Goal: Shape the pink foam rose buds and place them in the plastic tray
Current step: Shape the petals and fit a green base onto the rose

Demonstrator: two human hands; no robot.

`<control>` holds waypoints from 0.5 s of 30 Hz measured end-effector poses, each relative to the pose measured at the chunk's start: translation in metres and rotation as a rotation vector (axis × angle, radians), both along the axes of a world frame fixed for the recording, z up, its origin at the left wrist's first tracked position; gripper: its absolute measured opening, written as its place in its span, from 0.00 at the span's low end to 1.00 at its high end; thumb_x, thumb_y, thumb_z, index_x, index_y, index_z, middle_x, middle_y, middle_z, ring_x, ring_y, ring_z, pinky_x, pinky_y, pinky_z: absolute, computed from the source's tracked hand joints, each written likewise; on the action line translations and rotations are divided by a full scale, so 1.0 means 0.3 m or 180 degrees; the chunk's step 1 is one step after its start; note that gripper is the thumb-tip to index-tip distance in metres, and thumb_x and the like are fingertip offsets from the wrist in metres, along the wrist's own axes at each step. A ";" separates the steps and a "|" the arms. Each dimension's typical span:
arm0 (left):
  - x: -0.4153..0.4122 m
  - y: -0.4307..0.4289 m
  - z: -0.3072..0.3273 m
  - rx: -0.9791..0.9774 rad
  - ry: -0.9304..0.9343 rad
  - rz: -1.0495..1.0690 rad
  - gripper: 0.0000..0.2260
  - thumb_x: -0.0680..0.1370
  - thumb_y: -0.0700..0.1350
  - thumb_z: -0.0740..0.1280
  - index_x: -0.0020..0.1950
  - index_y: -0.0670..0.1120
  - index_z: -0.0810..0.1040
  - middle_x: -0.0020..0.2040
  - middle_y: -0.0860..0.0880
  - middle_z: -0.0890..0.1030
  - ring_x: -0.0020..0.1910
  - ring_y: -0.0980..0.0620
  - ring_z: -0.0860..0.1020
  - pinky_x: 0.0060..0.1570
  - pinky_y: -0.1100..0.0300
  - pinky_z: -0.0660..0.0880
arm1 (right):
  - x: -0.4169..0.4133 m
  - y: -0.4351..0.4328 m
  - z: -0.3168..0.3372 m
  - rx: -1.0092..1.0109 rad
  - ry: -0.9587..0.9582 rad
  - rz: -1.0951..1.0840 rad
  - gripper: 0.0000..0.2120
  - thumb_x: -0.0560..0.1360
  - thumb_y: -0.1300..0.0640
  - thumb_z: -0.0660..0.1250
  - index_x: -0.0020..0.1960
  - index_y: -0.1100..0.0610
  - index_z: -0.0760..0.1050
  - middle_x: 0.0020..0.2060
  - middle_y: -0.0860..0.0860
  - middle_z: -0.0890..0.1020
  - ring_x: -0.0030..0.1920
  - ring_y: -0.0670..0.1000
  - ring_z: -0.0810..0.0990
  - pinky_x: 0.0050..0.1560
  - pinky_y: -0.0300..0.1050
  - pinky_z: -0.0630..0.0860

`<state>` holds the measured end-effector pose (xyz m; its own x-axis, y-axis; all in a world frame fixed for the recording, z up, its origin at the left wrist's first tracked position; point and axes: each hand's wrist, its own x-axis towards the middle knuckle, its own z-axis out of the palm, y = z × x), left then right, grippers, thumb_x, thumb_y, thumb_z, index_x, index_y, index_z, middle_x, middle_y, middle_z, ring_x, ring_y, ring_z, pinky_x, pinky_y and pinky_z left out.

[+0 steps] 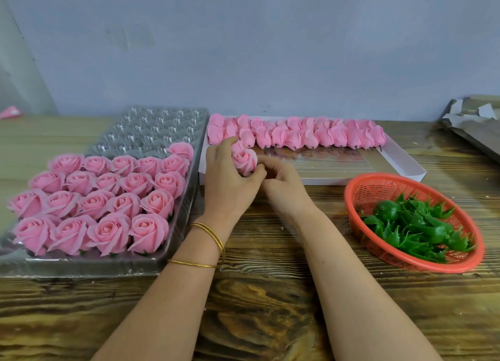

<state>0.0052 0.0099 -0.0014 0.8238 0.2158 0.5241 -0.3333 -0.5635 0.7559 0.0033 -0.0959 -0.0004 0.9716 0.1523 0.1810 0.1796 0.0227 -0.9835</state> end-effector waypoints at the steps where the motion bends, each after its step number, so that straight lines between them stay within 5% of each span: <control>1: -0.003 -0.003 0.002 0.0026 -0.0012 -0.0050 0.26 0.69 0.43 0.73 0.66 0.46 0.72 0.57 0.49 0.69 0.46 0.66 0.64 0.45 0.86 0.58 | 0.002 0.000 -0.003 -0.0117 -0.0060 -0.0017 0.23 0.70 0.80 0.55 0.58 0.67 0.79 0.53 0.65 0.83 0.57 0.61 0.81 0.61 0.58 0.77; 6: -0.014 -0.008 0.014 0.0139 0.0062 -0.0136 0.24 0.72 0.38 0.69 0.67 0.47 0.72 0.53 0.50 0.67 0.53 0.56 0.68 0.50 0.78 0.60 | 0.009 0.001 -0.015 -0.0519 -0.0281 0.0008 0.23 0.68 0.80 0.55 0.57 0.69 0.78 0.51 0.67 0.82 0.50 0.56 0.80 0.54 0.56 0.77; 10: -0.016 -0.005 0.017 0.0332 0.0210 -0.0216 0.19 0.73 0.39 0.66 0.64 0.47 0.75 0.52 0.48 0.66 0.55 0.47 0.70 0.55 0.64 0.63 | 0.014 0.005 -0.027 -0.0643 -0.0353 -0.0023 0.25 0.68 0.80 0.55 0.59 0.67 0.78 0.52 0.66 0.82 0.56 0.66 0.79 0.59 0.62 0.76; 15: -0.017 -0.007 0.016 0.0577 0.0394 -0.0166 0.12 0.74 0.42 0.64 0.57 0.45 0.78 0.51 0.48 0.67 0.56 0.44 0.70 0.56 0.58 0.66 | 0.018 0.004 -0.028 -0.0790 -0.0561 0.0045 0.21 0.69 0.80 0.58 0.56 0.67 0.79 0.50 0.61 0.83 0.56 0.58 0.81 0.61 0.58 0.75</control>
